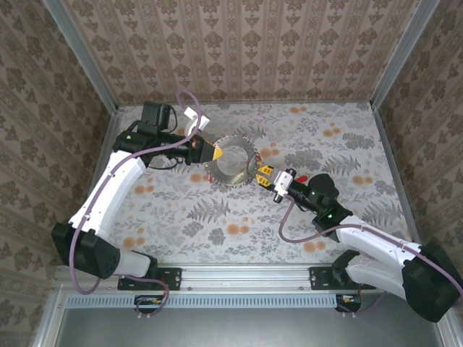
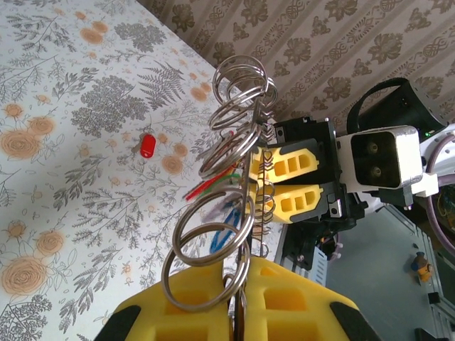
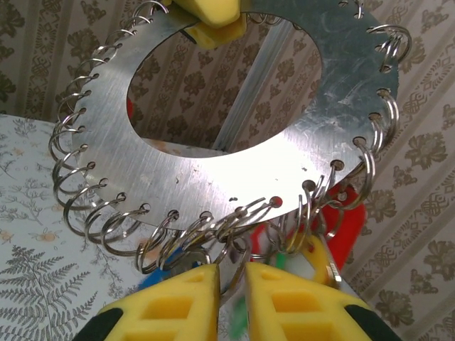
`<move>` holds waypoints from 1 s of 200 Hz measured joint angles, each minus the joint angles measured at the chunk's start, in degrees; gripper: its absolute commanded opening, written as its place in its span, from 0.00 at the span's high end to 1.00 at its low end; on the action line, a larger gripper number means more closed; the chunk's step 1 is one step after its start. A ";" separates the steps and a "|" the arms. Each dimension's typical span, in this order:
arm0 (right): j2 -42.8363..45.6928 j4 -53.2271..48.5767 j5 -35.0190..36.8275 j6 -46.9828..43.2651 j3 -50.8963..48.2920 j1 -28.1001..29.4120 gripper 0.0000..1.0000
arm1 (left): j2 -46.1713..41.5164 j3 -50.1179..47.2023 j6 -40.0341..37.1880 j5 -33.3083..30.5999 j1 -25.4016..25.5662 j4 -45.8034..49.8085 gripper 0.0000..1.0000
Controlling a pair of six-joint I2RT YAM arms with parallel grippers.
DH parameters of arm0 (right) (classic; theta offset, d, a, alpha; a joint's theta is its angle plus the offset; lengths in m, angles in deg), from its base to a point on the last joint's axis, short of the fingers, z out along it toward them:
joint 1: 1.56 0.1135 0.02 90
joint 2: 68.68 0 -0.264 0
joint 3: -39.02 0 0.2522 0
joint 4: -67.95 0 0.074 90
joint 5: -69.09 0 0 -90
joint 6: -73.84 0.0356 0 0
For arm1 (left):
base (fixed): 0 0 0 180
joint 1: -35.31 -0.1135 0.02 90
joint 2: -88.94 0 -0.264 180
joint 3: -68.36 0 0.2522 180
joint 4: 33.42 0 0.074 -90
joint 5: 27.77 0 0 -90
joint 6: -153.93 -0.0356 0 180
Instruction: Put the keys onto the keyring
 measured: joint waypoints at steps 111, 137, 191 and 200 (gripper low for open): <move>-2.60 0.85 0.94 0.22 0.31 2.05 0.85 | 0.04 0.35 0.00 -1.46 0.00 1.42 1.00; -2.47 0.85 1.86 0.31 0.31 2.58 0.85 | 0.04 0.66 0.00 -2.19 0.00 1.70 1.00; -2.21 0.81 5.27 0.20 -0.33 3.30 0.80 | 0.98 4.04 -0.48 -6.10 0.57 5.18 1.00; -1.86 0.79 6.27 0.07 -1.01 3.30 0.82 | 1.64 5.46 -1.18 -7.04 1.07 7.06 1.00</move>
